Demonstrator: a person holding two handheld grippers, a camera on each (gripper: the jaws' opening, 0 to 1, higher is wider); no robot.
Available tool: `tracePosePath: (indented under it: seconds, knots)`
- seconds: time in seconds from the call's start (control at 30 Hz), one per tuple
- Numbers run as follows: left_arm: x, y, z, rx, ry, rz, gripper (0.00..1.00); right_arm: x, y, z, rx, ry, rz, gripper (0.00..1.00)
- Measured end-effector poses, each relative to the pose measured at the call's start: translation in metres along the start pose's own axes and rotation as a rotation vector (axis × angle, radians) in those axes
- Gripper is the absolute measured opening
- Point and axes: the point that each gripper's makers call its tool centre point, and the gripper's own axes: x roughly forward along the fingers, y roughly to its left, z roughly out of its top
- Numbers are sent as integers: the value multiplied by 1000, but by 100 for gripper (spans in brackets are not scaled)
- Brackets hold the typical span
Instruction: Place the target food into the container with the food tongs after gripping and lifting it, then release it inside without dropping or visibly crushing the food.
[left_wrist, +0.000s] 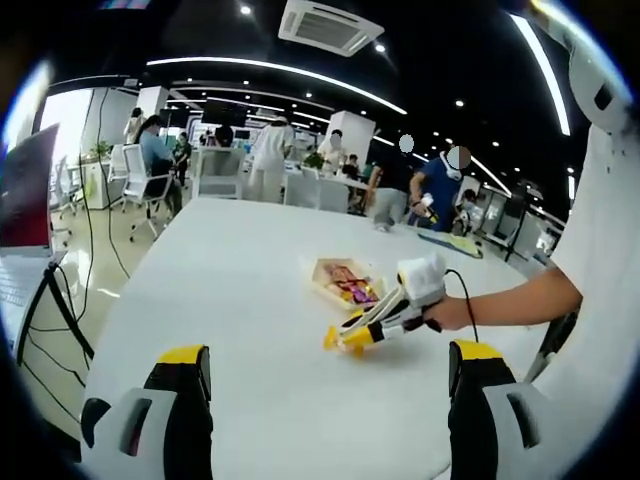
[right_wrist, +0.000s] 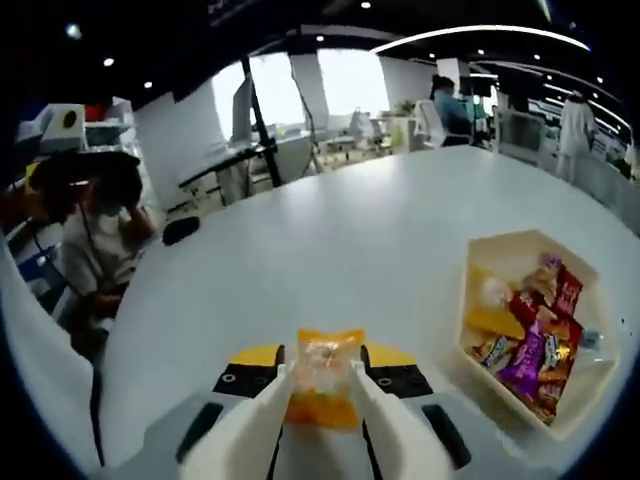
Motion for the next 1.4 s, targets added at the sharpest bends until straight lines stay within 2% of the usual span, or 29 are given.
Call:
tracePosePath:
  seconds: [0.1, 0.2, 0.3, 0.33, 0.4, 0.43, 0.5, 0.57, 0.6, 0.63, 0.67, 0.7, 0.8, 1.03, 1.13, 1.17, 1.4]
  knots:
    - [-1, 0, -1, -1, 3, -1, 99, 0, -2, -1, 12, 0, -9, 27]
    - [-1, 0, -2, 1, 4, -2, 99, 0, 1, -1, -65, 19, -36, 24]
    - [-2, -1, -1, 1, 1, -4, 99, 0, 4, 0, -45, 15, -51, 22]
    - [-2, -1, -1, 3, 0, -4, 99, -1, 6, 0, -78, 7, -48, 21]
    - [-3, -1, 0, 4, -2, -5, 99, -2, 6, 1, -70, 13, -54, 21]
    - [-4, -1, 0, 6, -3, -6, 99, -2, 6, 2, -93, 19, -56, 21]
    - [-5, -2, 1, 7, -6, -6, 99, -4, 6, 3, -61, 27, -50, 20]
    - [-6, -3, 2, 8, -10, -9, 99, -5, 3, 4, -61, 22, -74, 20]
    - [-7, -3, 3, 11, -13, -11, 99, -8, 5, 5, -45, 17, -58, 20]
    - [-7, -4, 3, 12, -14, -11, 99, -12, -1, 9, -60, -6, -98, 20]
    - [-8, -4, 4, 14, -16, -14, 99, -14, 5, 9, -43, 8, -61, 21]
    - [-8, -4, 4, 15, -15, -15, 99, -16, 2, 12, -48, -8, -90, 21]
    - [-9, -6, 5, 18, -22, -23, 99, -24, 1, 20, -69, -31, -108, 21]
    - [-10, -15, 8, 41, -35, -63, 99, -53, 4, 37, -51, -88, -144, 21]
    - [-9, -19, 10, 51, -42, -86, 99, -68, 2, 43, -43, -117, -177, 21]
    - [-6, -23, 11, 62, -43, -107, 99, -79, 1, 47, -34, -142, -207, 21]
    - [8, -38, 22, 83, -65, -192, 99, -119, 1, 50, 7, -191, -299, 22]
